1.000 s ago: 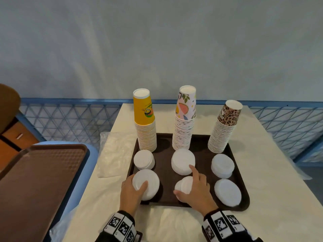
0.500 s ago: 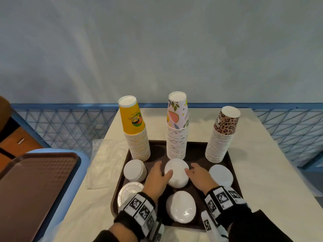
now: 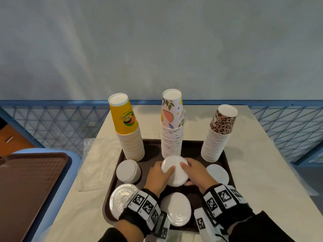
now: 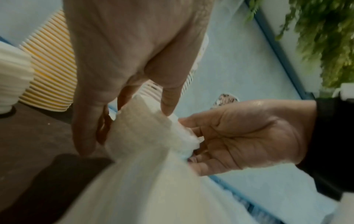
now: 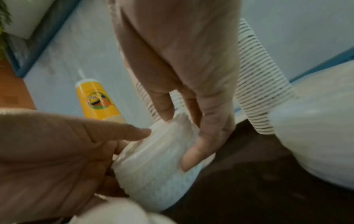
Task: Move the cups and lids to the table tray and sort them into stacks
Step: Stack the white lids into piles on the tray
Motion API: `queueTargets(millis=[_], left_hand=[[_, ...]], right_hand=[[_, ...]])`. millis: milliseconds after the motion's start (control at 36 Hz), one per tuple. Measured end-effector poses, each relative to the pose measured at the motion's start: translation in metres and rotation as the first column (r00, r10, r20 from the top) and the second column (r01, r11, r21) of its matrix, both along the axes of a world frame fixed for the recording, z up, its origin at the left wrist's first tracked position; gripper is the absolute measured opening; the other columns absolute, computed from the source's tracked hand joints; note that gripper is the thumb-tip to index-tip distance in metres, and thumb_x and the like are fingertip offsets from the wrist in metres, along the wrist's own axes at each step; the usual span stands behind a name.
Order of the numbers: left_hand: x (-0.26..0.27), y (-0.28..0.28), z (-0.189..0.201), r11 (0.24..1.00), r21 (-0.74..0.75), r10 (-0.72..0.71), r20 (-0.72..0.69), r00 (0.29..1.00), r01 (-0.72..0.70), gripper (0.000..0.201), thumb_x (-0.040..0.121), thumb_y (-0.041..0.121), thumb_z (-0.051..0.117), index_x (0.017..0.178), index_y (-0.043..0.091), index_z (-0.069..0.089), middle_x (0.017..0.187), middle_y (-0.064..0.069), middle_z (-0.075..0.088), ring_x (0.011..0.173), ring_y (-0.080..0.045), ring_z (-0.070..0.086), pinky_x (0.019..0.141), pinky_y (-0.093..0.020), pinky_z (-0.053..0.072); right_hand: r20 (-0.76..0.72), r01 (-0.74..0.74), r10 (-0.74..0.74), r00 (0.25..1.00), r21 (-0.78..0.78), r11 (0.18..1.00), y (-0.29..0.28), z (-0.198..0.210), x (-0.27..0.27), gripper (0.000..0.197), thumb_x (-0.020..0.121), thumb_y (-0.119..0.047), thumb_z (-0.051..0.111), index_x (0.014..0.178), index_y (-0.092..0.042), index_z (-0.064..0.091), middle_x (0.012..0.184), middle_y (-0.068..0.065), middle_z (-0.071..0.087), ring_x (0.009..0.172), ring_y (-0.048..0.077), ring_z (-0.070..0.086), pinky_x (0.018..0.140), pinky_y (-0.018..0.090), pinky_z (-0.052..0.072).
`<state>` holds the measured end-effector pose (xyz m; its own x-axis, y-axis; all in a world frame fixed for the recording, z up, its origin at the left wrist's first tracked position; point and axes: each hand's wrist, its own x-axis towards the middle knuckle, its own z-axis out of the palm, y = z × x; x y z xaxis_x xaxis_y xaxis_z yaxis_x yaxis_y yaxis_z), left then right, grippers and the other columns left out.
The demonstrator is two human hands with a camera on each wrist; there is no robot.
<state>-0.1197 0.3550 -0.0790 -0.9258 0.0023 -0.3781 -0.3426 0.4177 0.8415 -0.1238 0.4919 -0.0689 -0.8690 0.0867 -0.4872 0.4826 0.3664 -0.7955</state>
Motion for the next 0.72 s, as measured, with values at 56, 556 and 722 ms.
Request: queueTargets(millis=[56,556,722], left_hand=[[0.002,-0.008,0.011,0.985,0.143,0.101,0.007,0.995,-0.101,0.063,0.071,0.045,0.072,0.121,0.014,0.048,0.117,-0.006,0.06,0.109,-0.023,0.058,0.097,-0.046,0.049],[0.002,-0.16,0.066,0.765,0.516,0.457,-0.014,0.889,-0.385,0.045,0.084,0.011,0.065,0.12,0.01,0.039,0.114,-0.012,0.052,0.089,-0.02,0.057,0.068,-0.034,0.052],[0.002,-0.196,0.052,0.783,0.478,0.442,0.022,0.897,-0.398,0.044,0.082,0.012,0.068,0.117,0.011,0.042,0.114,-0.015,0.056,0.094,-0.026,0.059,0.074,-0.037,0.051]], right_hand=[[-0.05,-0.018,0.017,0.999,-0.023,1.0,-0.006,0.018,-0.001,0.039,0.097,-0.025,0.045,0.134,-0.013,0.047,0.127,0.013,0.053,0.114,0.03,0.055,0.065,0.031,0.057],[-0.132,-0.28,0.326,0.936,0.281,0.918,-0.138,0.053,-0.019,0.041,0.094,-0.031,0.045,0.133,-0.016,0.046,0.136,0.014,0.045,0.121,0.032,0.048,0.1,0.039,0.042],[0.02,-0.455,0.51,0.86,0.485,0.747,-0.167,0.02,-0.023,0.062,0.088,-0.033,0.057,0.143,-0.023,0.031,0.139,0.016,0.036,0.124,0.033,0.046,0.104,0.035,0.038]])
